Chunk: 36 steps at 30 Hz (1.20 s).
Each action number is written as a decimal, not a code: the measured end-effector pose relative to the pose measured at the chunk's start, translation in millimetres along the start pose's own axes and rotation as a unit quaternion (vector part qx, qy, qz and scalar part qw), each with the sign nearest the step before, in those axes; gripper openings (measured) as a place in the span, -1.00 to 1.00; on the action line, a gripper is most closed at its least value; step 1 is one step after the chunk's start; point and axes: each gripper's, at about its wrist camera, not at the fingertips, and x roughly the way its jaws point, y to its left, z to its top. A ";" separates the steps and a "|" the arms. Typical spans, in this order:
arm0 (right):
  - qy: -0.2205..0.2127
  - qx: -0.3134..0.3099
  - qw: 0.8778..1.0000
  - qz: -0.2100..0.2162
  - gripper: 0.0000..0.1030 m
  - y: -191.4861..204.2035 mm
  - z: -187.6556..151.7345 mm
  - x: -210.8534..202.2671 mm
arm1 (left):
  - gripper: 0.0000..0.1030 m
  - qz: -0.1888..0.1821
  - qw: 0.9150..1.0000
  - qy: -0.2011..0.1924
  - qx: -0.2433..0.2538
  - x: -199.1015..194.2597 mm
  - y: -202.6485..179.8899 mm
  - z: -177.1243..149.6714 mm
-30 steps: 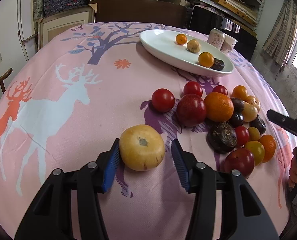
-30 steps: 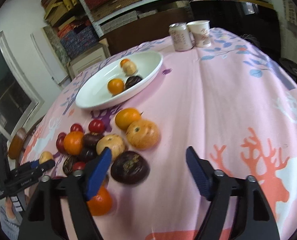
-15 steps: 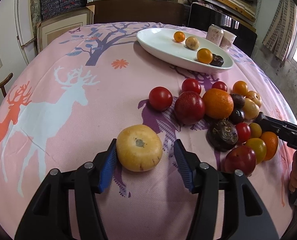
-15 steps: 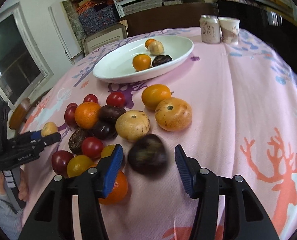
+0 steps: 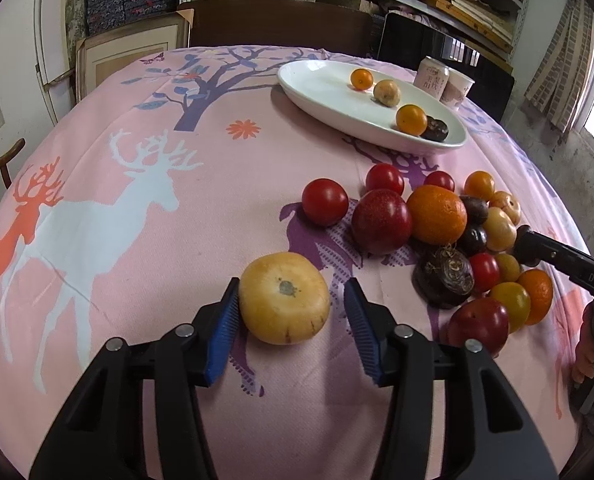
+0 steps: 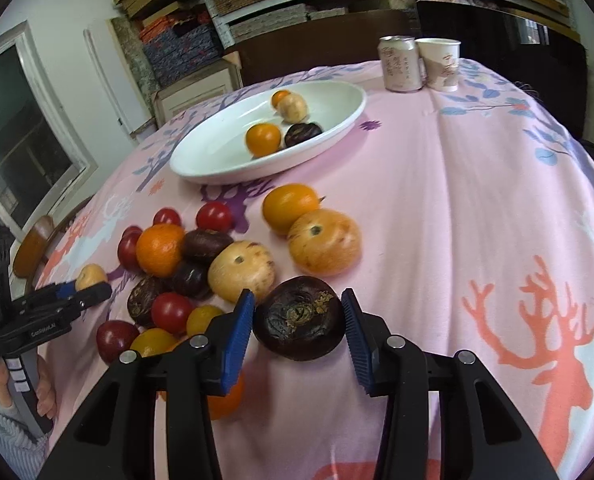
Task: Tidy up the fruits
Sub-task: 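Place the pale apple and dark persimmon on the white plate with both tools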
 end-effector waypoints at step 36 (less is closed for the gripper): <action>-0.047 0.018 0.998 0.036 -0.12 15.2 116.0 16.3 | -0.21 -0.045 0.996 -0.057 0.047 38.8 -63.4 142.6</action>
